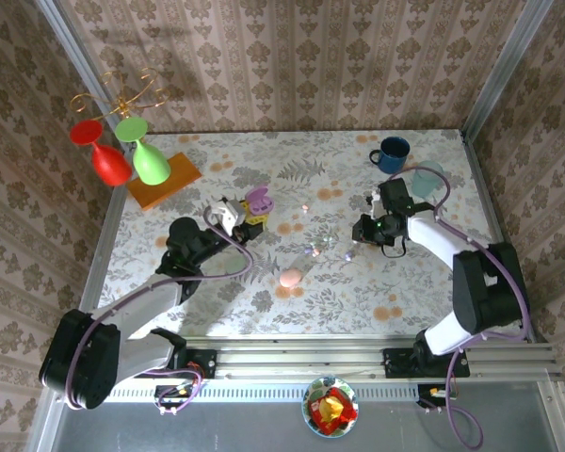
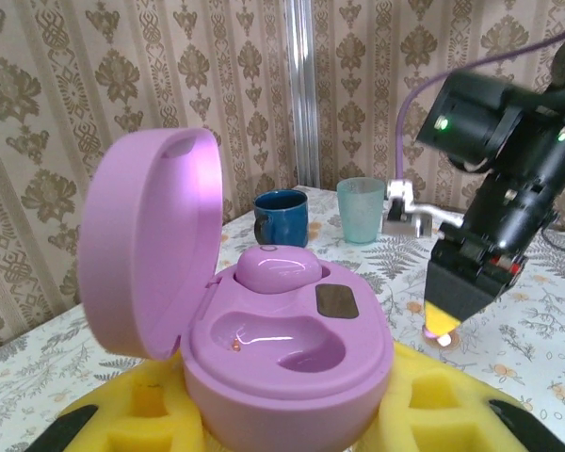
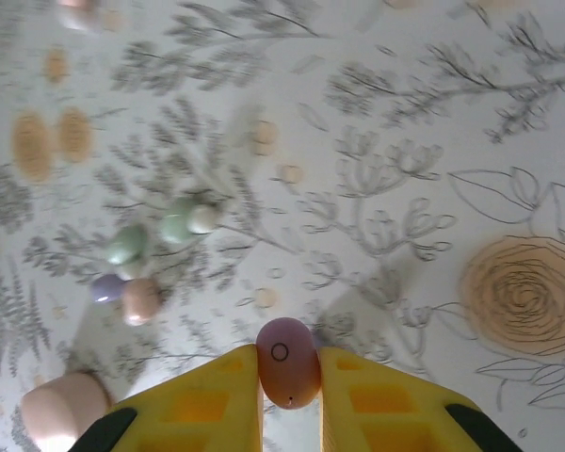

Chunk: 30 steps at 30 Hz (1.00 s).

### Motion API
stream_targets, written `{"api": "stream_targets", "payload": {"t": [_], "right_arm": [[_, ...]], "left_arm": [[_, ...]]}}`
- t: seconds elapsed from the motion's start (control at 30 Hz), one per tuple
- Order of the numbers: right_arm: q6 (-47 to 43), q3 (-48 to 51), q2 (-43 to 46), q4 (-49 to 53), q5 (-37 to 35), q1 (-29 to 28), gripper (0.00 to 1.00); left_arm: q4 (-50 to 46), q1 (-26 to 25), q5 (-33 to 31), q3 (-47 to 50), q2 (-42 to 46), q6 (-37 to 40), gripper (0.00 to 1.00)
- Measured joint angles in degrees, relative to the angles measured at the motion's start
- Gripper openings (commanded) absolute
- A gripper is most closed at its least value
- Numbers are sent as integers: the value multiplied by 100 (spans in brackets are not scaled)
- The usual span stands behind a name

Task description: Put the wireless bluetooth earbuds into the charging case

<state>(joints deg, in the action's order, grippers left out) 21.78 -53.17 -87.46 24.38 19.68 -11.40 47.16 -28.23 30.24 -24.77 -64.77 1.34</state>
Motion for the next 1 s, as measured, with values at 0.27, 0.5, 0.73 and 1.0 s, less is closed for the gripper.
{"api": "stream_targets", "payload": {"t": [0.27, 0.5, 0.73, 1.0], "right_arm": [[-44, -125, 1165, 153, -164, -765, 21], [-90, -992, 1482, 411, -339, -1510, 21], [-90, -1681, 1427, 417, -367, -2085, 20], [-83, -2129, 1038, 404, -385, -2487, 20]], "left_arm": [[-92, -238, 107, -63, -319, 146, 24], [-96, -433, 223, -264, -527, 243, 24], [-105, -595, 269, -354, -660, 306, 23], [-168, -782, -74, -503, -817, 306, 23]]}}
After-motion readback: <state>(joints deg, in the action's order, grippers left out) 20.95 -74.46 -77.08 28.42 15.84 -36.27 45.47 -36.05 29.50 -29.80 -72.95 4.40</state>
